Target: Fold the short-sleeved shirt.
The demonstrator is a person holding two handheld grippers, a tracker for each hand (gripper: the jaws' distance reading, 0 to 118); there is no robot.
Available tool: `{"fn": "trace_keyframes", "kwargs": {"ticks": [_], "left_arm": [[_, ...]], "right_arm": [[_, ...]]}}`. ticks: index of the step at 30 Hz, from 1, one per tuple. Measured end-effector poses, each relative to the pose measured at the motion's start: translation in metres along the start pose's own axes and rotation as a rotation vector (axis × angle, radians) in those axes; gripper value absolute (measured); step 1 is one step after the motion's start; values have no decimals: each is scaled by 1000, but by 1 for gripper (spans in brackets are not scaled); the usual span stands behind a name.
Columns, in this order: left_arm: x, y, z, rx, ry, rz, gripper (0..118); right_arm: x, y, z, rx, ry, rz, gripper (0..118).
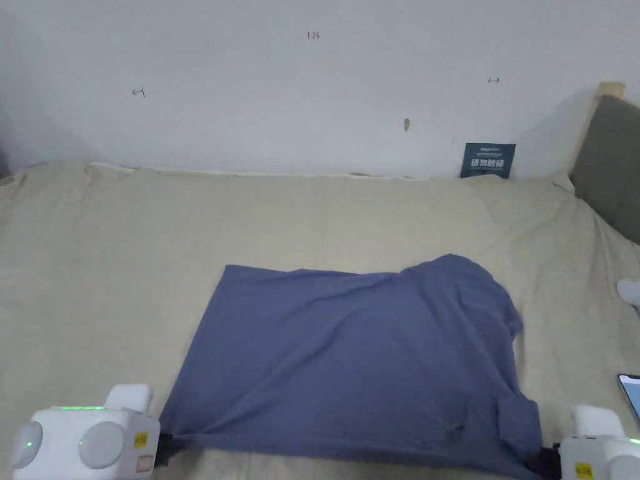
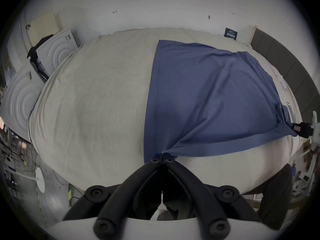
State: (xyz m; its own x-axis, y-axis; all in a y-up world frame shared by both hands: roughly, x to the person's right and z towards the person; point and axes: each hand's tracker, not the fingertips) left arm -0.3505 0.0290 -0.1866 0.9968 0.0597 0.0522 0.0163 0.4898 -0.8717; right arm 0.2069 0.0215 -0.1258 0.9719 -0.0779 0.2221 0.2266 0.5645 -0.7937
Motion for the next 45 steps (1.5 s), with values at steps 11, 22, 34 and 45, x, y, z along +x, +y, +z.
{"fn": "trace_keyframes", "kwargs": {"ticks": [11,22,34,45], "left_arm": [[6,-22,-3,-22,-25,22,4],[-17,-20,33,94,20,61,9],[-14,-35,-11,3,-62,60,115],[-21,-52,-35,-62,39,13,0]], "right_arm": [[12,-14,-1,-42,-34,9,37],[23,-14,44,120,-48,-122,0],[-24,-25,64,106,-38,-9,0],[-15,-32,44,46,-51,27,0]]}}
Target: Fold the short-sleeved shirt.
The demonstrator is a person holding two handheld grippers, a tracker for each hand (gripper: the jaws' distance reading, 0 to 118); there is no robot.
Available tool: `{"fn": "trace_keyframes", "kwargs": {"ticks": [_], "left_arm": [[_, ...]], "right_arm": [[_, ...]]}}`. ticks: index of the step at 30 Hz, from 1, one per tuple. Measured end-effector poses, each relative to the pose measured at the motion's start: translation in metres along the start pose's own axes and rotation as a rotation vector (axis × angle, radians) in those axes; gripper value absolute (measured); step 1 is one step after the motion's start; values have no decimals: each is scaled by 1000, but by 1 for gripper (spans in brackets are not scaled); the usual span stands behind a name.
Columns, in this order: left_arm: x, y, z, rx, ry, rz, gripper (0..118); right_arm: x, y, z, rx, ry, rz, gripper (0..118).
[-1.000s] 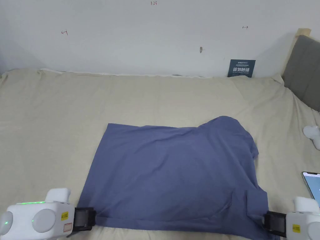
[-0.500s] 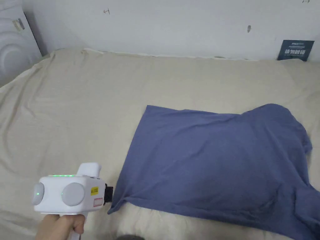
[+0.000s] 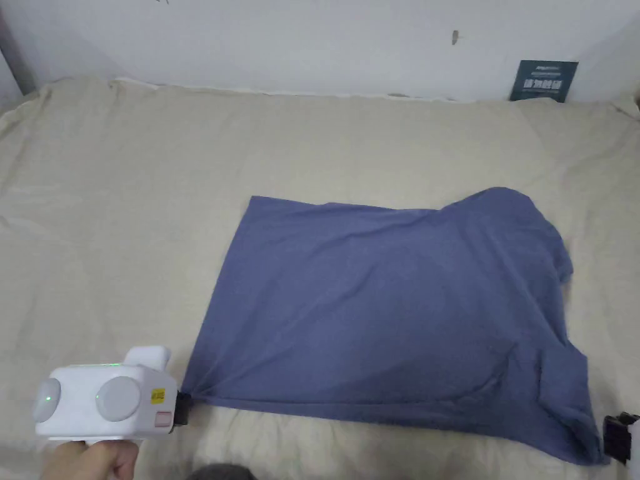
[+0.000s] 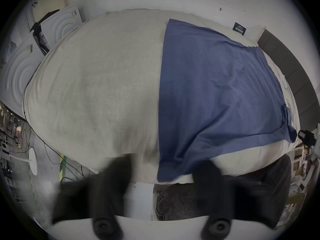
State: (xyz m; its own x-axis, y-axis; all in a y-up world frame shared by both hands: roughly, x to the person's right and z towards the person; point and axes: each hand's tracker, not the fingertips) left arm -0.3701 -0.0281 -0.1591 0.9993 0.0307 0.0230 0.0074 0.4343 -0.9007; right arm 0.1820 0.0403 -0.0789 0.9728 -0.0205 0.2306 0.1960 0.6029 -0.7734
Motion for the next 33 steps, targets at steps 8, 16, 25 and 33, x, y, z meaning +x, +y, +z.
{"fn": "trace_keyframes", "kwargs": {"ticks": [8,16,25,33], "left_arm": [[6,21,41,-17,-53,39,0],[22,10,51,-32,-65,47,0],[7,19,38,-31,-76,66,0],[4,26,49,6,-87,84,0]], "right_arm": [[20,4,-23,-65,-41,36,38],[14,1,-58,-190,75,40,112],[28,-8,-44,-184,111,25,7],[34,7,-28,-164,94,49,7]]}}
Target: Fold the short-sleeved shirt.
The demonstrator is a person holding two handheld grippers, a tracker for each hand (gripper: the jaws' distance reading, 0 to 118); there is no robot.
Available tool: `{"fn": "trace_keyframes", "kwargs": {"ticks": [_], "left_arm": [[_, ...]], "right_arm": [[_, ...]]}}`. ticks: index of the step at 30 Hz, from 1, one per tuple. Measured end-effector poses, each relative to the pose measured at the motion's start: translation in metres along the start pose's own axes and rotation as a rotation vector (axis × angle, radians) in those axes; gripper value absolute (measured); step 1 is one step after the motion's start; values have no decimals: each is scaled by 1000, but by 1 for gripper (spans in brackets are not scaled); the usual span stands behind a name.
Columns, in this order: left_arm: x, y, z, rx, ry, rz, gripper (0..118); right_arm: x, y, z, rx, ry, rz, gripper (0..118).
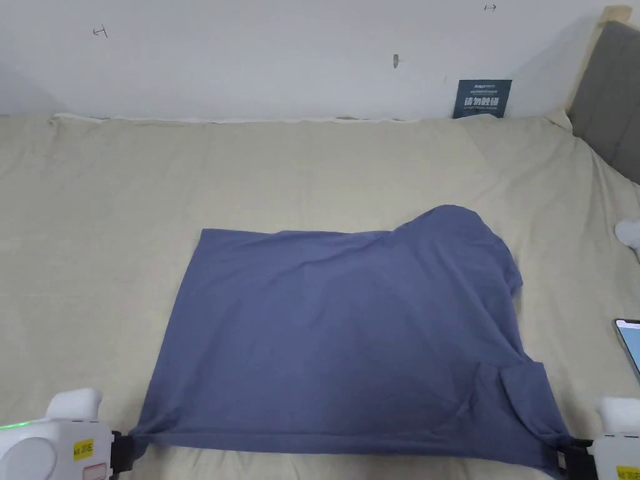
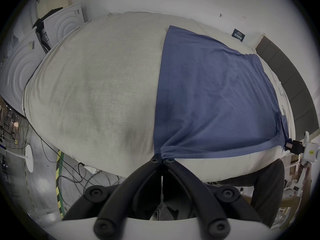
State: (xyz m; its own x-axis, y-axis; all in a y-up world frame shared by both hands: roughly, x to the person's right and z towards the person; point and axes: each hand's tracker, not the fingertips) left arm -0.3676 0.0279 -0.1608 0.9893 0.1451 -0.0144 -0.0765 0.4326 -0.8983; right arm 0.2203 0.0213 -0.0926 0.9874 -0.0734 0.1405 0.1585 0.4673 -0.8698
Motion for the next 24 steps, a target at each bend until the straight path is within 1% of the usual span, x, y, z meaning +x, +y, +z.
{"fn": "trace_keyframes", "kwargs": {"ticks": [4,6,9,13,20,24], "left_arm": [[6,18,7,31,-13,-25,0],[9,34,8,50,-11,-39,0],[16,63,5,76,-7,-55,0],[28,101,2,112,-4,-72,0],[41,176,-37,99,18,-49,0],[49,207,-65,69,38,-60,0]], "right_arm": [[-6,16,10,16,-8,15,7],[-10,33,12,36,1,8,7],[-16,63,13,67,-11,23,6],[-20,107,9,92,-14,1,7],[-39,189,-33,74,-45,5,7],[-48,218,-63,33,-93,37,7]]}}
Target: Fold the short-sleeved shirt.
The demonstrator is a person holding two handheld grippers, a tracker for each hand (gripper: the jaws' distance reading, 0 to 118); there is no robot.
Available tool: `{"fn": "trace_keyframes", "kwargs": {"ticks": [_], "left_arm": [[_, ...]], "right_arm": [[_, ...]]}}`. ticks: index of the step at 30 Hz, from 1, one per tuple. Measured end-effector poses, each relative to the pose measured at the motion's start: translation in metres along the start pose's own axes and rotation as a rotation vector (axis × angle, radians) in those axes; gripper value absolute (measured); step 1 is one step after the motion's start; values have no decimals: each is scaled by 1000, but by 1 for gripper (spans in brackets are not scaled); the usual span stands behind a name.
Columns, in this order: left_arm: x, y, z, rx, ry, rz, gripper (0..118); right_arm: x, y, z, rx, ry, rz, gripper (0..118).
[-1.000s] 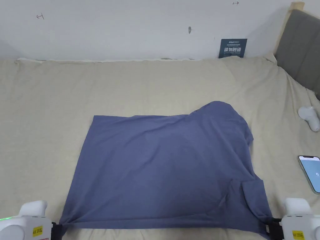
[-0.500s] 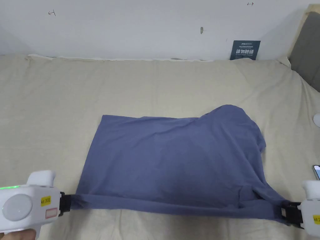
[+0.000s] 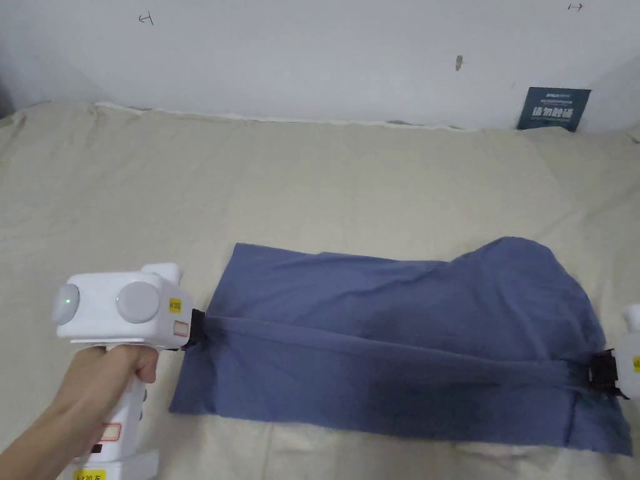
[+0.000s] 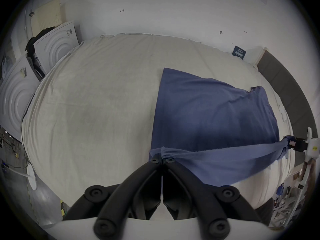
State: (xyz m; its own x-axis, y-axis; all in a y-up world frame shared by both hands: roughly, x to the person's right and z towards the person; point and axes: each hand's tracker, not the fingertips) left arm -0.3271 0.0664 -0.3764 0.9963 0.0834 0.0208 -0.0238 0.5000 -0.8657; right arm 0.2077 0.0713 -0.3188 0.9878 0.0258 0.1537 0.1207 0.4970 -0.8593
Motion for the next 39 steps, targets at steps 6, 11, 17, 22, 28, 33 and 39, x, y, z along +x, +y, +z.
{"fn": "trace_keyframes", "kwargs": {"ticks": [6,11,17,22,28,33,39], "left_arm": [[2,19,-41,-57,24,2,16],[-13,6,-23,-30,60,11,112],[-40,-29,-11,-18,43,18,0],[-41,-51,-7,-91,-3,64,8],[-27,-76,-19,-134,46,78,112],[-21,-63,-45,-174,33,114,70],[-17,-60,-38,-85,38,62,4]], "right_arm": [[1,15,-34,-87,-4,-22,31],[18,5,-17,15,11,-160,103],[38,-50,6,81,-12,-162,0],[36,-85,7,14,12,-149,0],[40,-99,7,-8,30,-186,0],[39,-95,4,-13,21,-163,0],[43,-87,6,20,9,-159,0]]}}
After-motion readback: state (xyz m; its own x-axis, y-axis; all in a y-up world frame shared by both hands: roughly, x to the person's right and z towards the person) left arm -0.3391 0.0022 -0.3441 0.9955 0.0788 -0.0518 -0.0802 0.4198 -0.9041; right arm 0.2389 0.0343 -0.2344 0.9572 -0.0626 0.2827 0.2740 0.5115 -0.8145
